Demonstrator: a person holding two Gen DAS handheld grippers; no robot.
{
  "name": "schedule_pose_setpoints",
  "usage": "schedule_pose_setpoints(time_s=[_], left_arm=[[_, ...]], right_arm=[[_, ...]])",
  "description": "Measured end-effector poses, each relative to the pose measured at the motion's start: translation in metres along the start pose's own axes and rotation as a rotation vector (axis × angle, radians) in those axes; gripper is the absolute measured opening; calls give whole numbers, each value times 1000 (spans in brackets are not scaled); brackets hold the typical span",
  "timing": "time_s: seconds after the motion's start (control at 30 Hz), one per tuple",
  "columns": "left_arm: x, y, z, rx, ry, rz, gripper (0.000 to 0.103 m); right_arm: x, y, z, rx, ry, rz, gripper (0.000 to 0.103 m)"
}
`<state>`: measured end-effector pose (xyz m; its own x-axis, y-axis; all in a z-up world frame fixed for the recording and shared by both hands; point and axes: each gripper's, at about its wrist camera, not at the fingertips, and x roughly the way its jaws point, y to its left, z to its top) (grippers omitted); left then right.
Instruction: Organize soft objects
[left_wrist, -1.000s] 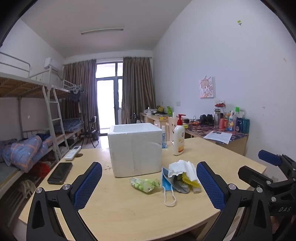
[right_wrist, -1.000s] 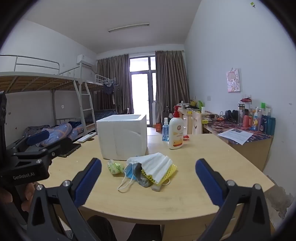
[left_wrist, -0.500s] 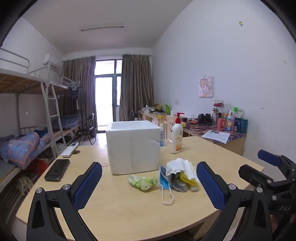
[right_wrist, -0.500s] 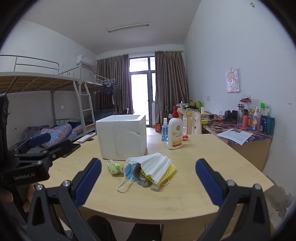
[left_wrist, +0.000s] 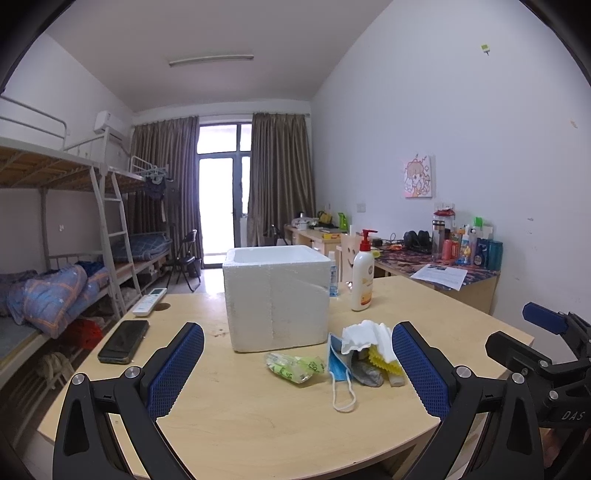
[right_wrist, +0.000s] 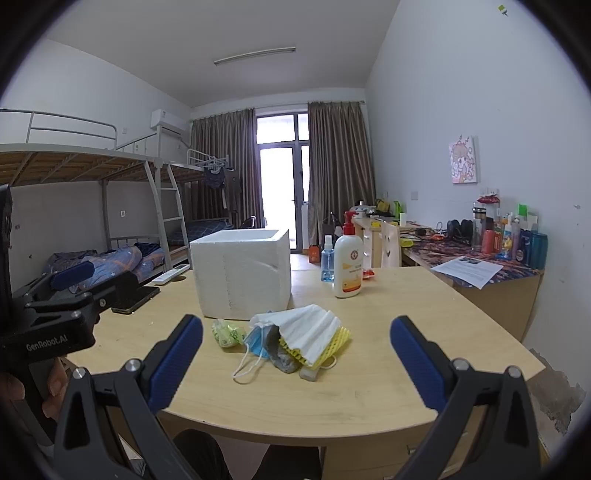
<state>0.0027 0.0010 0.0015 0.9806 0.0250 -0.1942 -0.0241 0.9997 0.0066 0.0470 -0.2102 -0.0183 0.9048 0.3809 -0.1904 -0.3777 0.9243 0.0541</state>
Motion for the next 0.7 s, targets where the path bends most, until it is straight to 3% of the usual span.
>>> schedule_pose_setpoints(time_s=[0.7], left_arm=[[0,2,-2,-1,7,-3,102]], right_arm=[[0,-3,0,8,-2,-2,103]])
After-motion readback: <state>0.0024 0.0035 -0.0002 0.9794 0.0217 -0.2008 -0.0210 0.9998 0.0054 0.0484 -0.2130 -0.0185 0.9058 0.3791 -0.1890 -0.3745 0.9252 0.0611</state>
